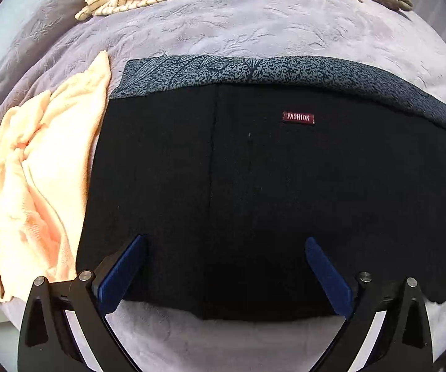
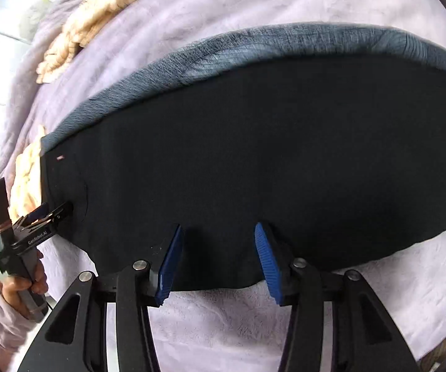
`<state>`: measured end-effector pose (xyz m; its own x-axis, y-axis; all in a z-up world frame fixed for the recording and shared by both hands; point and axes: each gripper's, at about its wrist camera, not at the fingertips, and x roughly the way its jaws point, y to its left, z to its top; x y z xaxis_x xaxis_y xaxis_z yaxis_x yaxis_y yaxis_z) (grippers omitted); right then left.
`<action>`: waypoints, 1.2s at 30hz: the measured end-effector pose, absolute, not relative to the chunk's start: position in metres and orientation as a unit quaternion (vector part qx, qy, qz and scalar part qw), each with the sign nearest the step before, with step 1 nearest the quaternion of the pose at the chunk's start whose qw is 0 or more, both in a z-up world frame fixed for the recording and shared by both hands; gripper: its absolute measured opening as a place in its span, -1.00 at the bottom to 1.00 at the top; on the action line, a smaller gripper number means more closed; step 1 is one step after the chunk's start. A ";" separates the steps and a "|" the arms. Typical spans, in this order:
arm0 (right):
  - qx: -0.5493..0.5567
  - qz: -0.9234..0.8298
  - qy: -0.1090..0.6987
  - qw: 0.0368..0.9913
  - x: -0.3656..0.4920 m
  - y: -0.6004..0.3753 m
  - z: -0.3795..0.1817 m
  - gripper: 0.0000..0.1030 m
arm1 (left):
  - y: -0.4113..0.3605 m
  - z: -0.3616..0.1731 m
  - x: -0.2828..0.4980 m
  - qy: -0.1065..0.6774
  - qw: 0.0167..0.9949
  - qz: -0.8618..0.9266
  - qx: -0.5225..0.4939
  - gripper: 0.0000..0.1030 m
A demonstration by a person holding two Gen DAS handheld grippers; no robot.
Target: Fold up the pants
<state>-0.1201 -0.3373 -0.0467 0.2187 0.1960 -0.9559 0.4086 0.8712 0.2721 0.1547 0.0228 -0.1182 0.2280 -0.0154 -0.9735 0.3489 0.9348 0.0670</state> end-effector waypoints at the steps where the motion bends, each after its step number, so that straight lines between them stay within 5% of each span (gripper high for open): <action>1: 0.226 -0.068 0.626 0.743 -0.121 -0.334 -0.043 0.02 | 0.025 -0.115 0.151 0.612 0.769 -0.119 0.137 1.00; 6: 0.166 -0.066 0.650 0.738 -0.122 -0.324 -0.033 0.02 | 0.019 -0.097 0.137 0.615 0.764 -0.120 0.153 1.00; 12: 0.220 -0.093 0.645 0.726 -0.133 -0.326 -0.018 0.03 | -0.009 -0.065 0.152 0.594 0.780 -0.161 0.116 1.00; 24: 0.245 -0.126 0.649 0.710 -0.181 -0.315 0.014 0.04 | -0.018 -0.083 0.204 0.612 0.771 -0.106 0.139 1.00; 36: 0.265 -0.117 0.660 0.694 -0.166 -0.308 0.013 0.21 | 0.003 -0.059 0.040 0.663 0.724 -0.169 0.087 1.00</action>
<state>-0.1659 -0.3082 0.0128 0.1023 0.1871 -0.9770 0.5118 0.8323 0.2130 0.0399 0.0028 -0.0593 0.0636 -0.1295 -0.9895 0.3602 0.9277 -0.0983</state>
